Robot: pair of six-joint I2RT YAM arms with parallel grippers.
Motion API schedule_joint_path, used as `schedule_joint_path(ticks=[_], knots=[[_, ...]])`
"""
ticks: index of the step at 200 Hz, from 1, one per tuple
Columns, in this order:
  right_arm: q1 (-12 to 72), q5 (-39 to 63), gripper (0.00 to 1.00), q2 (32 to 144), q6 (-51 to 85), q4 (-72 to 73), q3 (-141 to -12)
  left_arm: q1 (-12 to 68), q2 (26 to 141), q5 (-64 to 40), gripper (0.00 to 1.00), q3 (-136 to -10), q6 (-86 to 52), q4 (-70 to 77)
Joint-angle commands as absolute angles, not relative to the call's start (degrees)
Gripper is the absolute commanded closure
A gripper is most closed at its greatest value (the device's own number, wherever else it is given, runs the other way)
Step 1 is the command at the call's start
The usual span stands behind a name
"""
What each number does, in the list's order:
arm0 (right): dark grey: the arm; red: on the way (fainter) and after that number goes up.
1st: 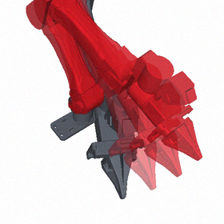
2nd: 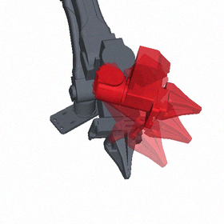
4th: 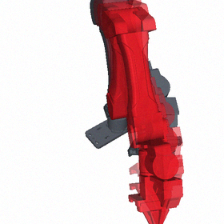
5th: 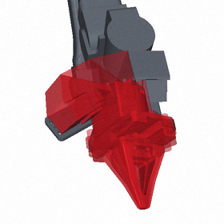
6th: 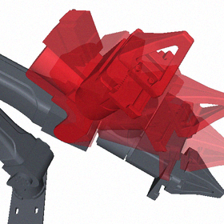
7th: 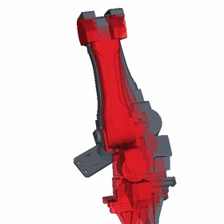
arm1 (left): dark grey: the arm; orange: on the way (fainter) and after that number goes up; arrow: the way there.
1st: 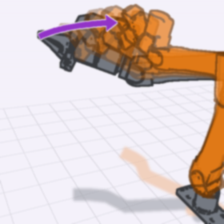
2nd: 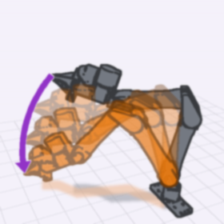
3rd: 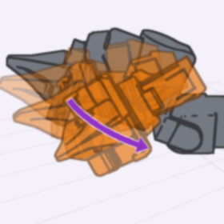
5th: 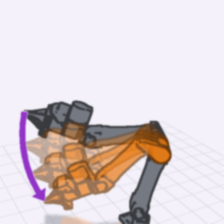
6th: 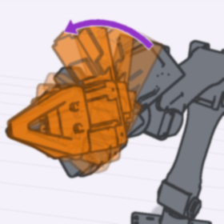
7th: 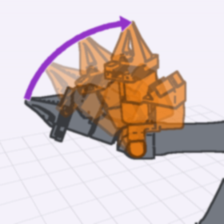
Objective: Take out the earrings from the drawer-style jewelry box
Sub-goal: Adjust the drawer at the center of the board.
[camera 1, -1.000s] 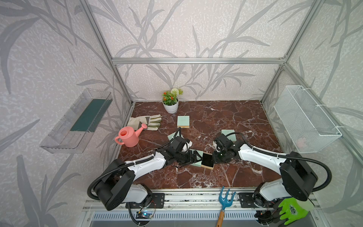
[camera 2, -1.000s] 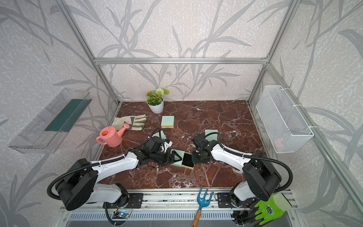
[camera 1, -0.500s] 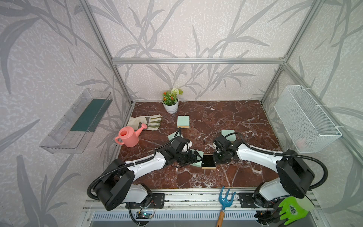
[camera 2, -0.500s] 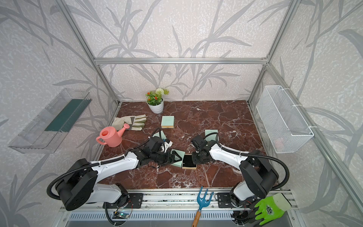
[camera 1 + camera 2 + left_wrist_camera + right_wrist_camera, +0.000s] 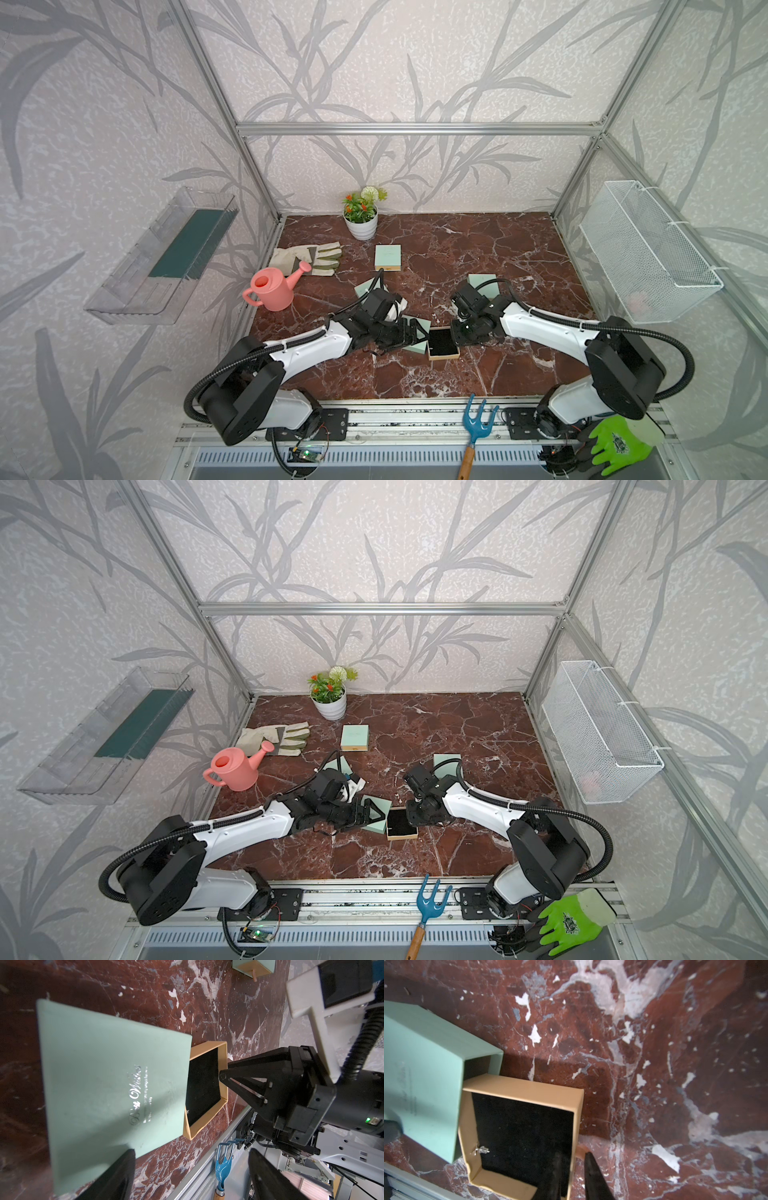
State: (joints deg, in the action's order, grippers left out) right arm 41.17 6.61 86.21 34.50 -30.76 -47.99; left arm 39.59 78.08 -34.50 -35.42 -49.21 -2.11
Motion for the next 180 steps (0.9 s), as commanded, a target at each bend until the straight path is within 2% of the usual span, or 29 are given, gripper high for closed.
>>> schedule_joint_path(ticks=[1,41,84,143,180], knots=[[41.4,5.4,0.8,86.5,35.9,-31.8,-49.1,39.7,77.3,-32.9,0.15,-36.1,-48.5,-4.7],[41.4,2.9,0.9,84.3,41.5,-31.9,-47.8,39.7,76.5,-32.7,0.15,-35.9,-48.3,-5.0],[41.4,-0.1,0.92,80.3,47.2,-32.8,-45.3,39.7,76.2,-32.6,0.15,-35.9,-48.1,-5.1],[41.4,1.1,0.79,76.4,48.7,-32.9,-44.4,39.6,75.0,-32.6,0.15,-36.6,-48.5,-5.0],[41.7,1.9,0.63,70.5,32.0,-30.7,-45.1,39.6,68.5,-31.7,0.15,-36.7,-47.4,-5.8]])
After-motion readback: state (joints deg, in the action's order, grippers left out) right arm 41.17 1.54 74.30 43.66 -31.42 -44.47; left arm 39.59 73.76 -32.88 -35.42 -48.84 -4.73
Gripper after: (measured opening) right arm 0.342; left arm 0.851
